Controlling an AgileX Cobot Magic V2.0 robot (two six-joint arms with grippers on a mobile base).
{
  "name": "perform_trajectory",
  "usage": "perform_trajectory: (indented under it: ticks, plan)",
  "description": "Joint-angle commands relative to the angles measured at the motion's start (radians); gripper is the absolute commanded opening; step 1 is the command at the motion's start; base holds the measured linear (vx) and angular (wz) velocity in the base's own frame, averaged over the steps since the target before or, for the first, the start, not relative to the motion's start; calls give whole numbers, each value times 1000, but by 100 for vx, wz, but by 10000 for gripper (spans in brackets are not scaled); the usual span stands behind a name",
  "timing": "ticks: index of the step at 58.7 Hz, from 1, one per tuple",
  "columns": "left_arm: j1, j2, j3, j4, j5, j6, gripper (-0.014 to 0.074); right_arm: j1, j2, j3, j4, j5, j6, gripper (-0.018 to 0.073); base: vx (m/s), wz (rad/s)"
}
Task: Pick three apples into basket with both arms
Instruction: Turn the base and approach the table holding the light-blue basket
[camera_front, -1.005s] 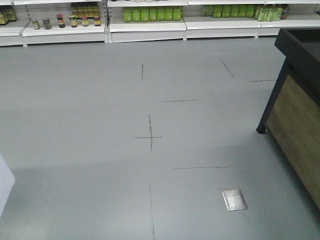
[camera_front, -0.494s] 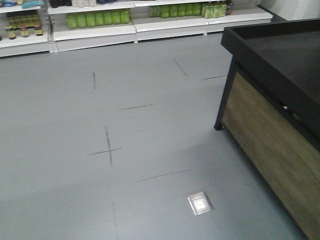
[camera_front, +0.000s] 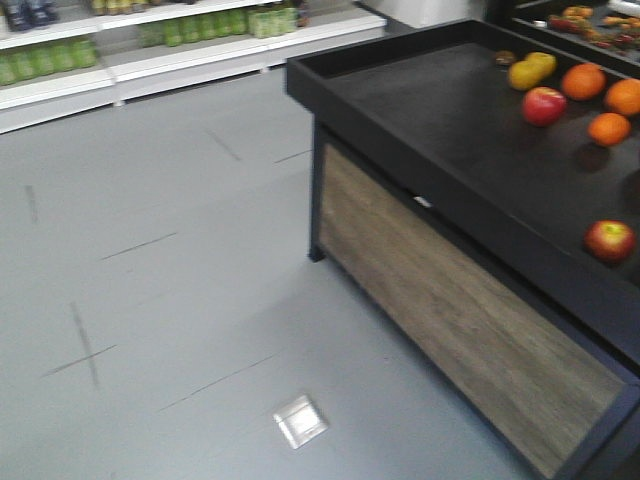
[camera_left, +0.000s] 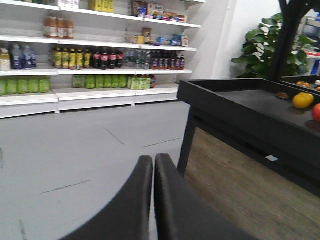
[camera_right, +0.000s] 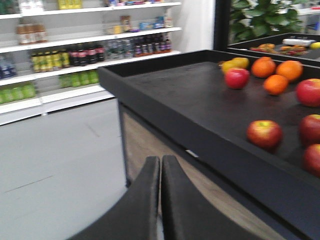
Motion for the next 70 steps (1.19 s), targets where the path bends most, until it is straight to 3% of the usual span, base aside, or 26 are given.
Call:
perform_trajectory:
  ticks: [1, 70]
  plan:
    - [1, -13, -25, -2, -75, -7, -6, 1, 18, 11, -4, -72, -6, -5, 14, -56]
    - [1, -13, -25, -2, -75, -7, -6, 1, 18, 11, -4, -71, -6, -5, 13, -53]
